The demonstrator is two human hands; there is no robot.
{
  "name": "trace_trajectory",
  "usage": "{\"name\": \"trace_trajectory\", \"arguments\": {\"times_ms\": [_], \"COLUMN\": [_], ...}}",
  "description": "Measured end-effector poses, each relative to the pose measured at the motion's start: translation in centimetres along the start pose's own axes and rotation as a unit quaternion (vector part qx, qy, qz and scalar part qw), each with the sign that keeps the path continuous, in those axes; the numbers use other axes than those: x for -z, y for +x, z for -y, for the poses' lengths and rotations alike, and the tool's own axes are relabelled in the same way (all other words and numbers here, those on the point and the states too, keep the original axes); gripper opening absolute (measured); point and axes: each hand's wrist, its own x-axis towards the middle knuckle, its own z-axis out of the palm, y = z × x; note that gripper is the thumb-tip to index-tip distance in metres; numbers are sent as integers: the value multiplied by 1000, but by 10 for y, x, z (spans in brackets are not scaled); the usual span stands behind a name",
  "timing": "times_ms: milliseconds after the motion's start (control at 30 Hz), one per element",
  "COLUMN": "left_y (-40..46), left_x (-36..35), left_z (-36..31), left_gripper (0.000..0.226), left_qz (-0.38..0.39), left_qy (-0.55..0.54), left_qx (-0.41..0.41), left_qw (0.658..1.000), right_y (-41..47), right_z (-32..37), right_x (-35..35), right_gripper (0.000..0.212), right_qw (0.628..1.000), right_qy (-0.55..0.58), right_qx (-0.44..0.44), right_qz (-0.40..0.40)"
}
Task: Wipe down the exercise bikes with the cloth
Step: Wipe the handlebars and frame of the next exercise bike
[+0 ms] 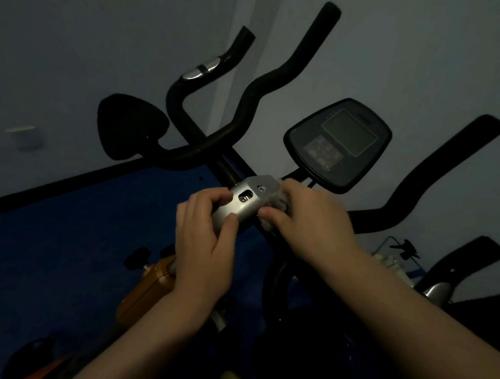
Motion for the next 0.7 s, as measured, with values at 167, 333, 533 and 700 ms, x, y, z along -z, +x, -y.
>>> {"name": "trace_trajectory", "arguments": {"times_ms": [167, 333, 533, 700], "left_y": [1, 1, 1, -2], "left_x": [1, -2, -1, -7], "left_z": [-3, -6, -4, -3], "left_gripper": [29, 25, 28, 28], "left_qz": [-1, -18, -16, -36], "left_qy": [13, 10, 19, 20], "left_qx": [4, 14, 14, 14], "left_qw": [1000, 1000, 1000, 999], "right_y": [-10, 5, 8, -12], "right_z": [-12, -2, -18, 5], "right_x": [20, 13, 25, -5], "right_gripper": [29, 32, 26, 25], "right_qw": [994, 998, 993, 998], "right_qy": [-35, -4, 35, -20], "right_qx": [79, 54, 19, 53], "right_qz": [63, 37, 110, -35]}}
